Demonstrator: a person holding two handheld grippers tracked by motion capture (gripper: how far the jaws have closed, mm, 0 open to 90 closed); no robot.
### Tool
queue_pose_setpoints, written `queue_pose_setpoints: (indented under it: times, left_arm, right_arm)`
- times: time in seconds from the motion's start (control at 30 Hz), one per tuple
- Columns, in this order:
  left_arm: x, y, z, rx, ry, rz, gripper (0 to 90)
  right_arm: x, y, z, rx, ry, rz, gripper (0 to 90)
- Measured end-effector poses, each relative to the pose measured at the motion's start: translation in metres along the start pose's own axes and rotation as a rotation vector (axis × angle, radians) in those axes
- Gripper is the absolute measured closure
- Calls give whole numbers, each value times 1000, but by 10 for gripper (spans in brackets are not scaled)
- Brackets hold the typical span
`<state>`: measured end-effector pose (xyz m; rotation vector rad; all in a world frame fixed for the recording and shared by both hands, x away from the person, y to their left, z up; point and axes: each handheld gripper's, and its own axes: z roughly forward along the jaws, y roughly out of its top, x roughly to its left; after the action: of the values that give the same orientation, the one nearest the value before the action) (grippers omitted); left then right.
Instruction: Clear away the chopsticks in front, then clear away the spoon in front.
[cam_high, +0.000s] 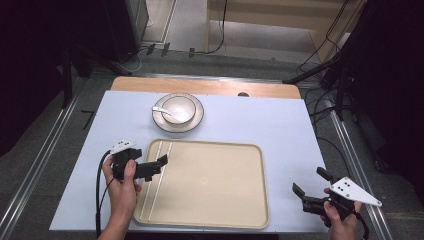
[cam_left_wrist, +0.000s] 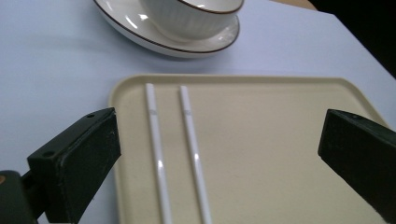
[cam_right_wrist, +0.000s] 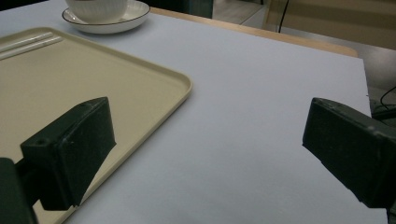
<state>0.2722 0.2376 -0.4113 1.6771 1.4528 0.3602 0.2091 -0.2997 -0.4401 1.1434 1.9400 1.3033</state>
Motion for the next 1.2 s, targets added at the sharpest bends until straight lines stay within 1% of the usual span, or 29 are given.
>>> queue_pose_setpoints:
  times: [0.03,0.1,0.13,0.17,0.23,0.3,0.37,0.43,0.5,0.57,0.63,0.7,0.73,0.77,0.8,0.83,0.97,1.03,1.07,1.1,1.17,1.2]
  left_arm:
    - [2,2,0,1,4,14,0]
    - [5,7,0,-1,3,22,0]
    - [8,11,0,3,-22,20,0]
    - [9,13,1,1,-30,26,0]
    - [11,19,3,9,-20,42,0]
    - [13,24,4,7,-44,44,0]
    - [14,29,6,12,-44,50,0]
    - [17,33,9,10,-59,45,0]
    - [19,37,11,16,-58,53,0]
    - [21,40,16,23,-48,64,0]
    - [25,45,21,26,-57,71,0]
    - [28,50,26,37,-52,81,0]
    - [29,52,28,42,-49,80,9]
    - [30,54,31,40,-35,76,28]
    - [31,57,33,39,-22,82,56]
    - [33,60,36,37,-18,83,79]
    - [36,70,44,17,-68,96,87]
    - [36,77,51,32,-41,98,138]
    - [36,80,54,28,-47,104,147]
    - [37,83,57,30,-50,98,149]
    - [37,88,62,33,-28,90,182]
    - [39,91,65,36,-27,84,205]
  right_arm:
    - [0,0,0,-1,0,1,25]
    - [0,0,1,1,2,1,25]
    - [0,0,1,1,1,1,25]
    - [0,0,1,4,0,5,25]
    - [0,0,2,3,2,2,25]
    - [1,0,2,6,3,2,25]
    - [1,0,2,6,3,1,25]
    - [1,0,2,6,4,3,25]
    - [0,0,3,5,6,0,25]
    - [1,0,3,5,6,-1,25]
    - [1,0,4,5,8,0,25]
    - [1,0,4,5,8,2,25]
    - [1,0,4,9,9,0,25]
    - [1,0,5,9,9,-2,25]
    - [1,0,5,9,10,-2,25]
    - [0,0,5,8,8,-1,25]
    - [0,0,4,8,8,-3,25]
    - [0,0,4,7,9,-4,25]
    - [0,0,4,8,9,-3,25]
    - [0,0,5,8,9,-5,25]
    - [1,0,5,10,9,-7,25]
    - [1,0,5,11,10,-7,25]
